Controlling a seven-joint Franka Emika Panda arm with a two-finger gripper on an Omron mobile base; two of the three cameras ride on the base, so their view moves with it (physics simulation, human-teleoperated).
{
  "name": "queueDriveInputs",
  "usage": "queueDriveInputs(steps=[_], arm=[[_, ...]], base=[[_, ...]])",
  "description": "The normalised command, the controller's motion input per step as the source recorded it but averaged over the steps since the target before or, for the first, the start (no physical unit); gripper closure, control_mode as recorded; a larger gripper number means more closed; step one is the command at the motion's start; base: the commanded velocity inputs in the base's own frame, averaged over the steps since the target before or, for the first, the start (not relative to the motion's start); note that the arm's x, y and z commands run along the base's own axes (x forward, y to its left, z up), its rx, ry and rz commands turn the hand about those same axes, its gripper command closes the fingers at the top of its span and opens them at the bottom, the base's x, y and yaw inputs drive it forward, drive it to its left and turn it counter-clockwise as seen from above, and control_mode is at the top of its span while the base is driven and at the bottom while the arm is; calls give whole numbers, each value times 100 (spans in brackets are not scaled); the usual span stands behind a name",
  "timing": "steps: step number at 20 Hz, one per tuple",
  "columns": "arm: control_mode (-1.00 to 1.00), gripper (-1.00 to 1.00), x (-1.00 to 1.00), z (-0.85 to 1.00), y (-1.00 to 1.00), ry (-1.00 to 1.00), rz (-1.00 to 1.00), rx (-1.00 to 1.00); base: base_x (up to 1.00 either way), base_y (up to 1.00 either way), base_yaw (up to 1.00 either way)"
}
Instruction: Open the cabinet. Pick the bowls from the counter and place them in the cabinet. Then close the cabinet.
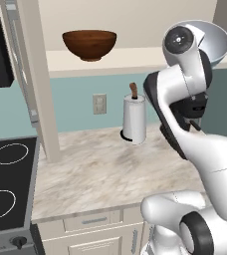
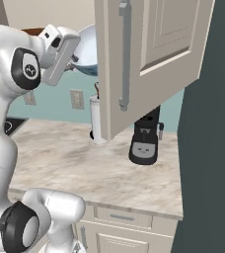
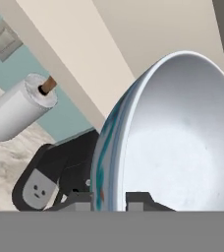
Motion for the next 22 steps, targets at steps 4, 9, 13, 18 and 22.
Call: queueDriveInputs(steps=[4,9,13,18,22], arm=[[-100,100,47,7,-11,0,2,0],[-100,100,43,14,-10,0,2,0],[-100,100,40,13,-11,0,2,0],[-100,100,35,4,-11,0,1,0],[-100,100,30,0,-8,0,1,0]], base=[[0,0,0],[0,0,0],[0,0,0],[0,0,0],[0,0,0]])
